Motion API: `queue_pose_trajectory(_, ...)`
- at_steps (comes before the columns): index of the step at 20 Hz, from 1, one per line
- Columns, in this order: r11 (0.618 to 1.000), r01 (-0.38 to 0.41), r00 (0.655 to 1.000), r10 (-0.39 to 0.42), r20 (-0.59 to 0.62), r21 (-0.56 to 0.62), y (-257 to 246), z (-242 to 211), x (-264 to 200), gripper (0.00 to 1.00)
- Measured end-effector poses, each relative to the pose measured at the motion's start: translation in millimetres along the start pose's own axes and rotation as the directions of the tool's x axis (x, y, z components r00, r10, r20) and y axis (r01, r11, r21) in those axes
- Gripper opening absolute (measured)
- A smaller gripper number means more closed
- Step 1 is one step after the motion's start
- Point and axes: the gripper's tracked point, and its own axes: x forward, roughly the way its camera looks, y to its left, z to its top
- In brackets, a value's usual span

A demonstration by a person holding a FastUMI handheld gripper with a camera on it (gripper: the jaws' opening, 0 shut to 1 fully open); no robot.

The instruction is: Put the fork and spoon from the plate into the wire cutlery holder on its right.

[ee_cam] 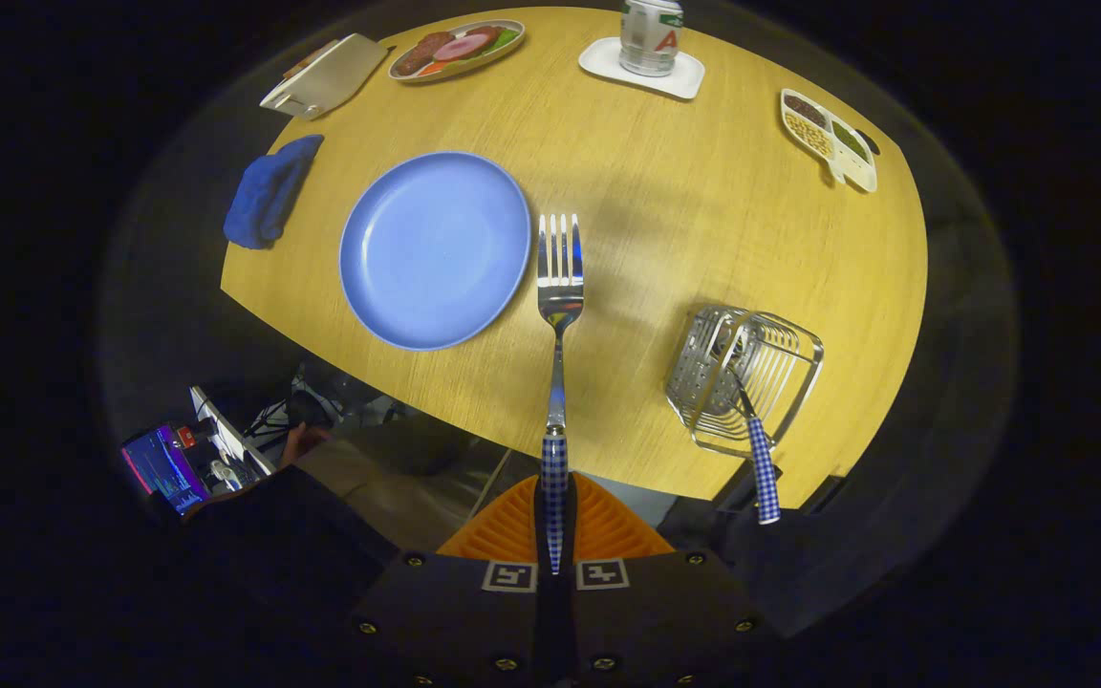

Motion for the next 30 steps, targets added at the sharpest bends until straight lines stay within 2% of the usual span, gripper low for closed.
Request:
queue_pose_trajectory(9, 0.99, -0.046, 0.998, 0.051, -0.039, 0.135, -50, -31, -37, 0.01)
queue_pose_trajectory(15, 0.99, -0.036, 0.993, 0.051, -0.107, 0.133, -61, -57, -40, 0.01)
queue_pose_trajectory(19, 0.975, -0.123, 0.983, 0.146, -0.112, 0.186, -49, -48, -44, 0.01)
queue_pose_trajectory(21, 0.971, -0.134, 0.976, 0.164, -0.143, 0.196, -50, -51, -42, 0.01)
queue_pose_trajectory(24, 0.973, -0.116, 0.964, 0.159, -0.211, 0.2, -57, -58, -34, 0.01)
queue_pose_trajectory(27, 0.976, -0.061, 0.957, 0.116, -0.265, 0.208, -73, -51, -23, 0.01)
queue_pose_trajectory(30, 0.974, -0.051, 0.943, 0.12, -0.312, 0.222, -72, -42, -14, 0.01)
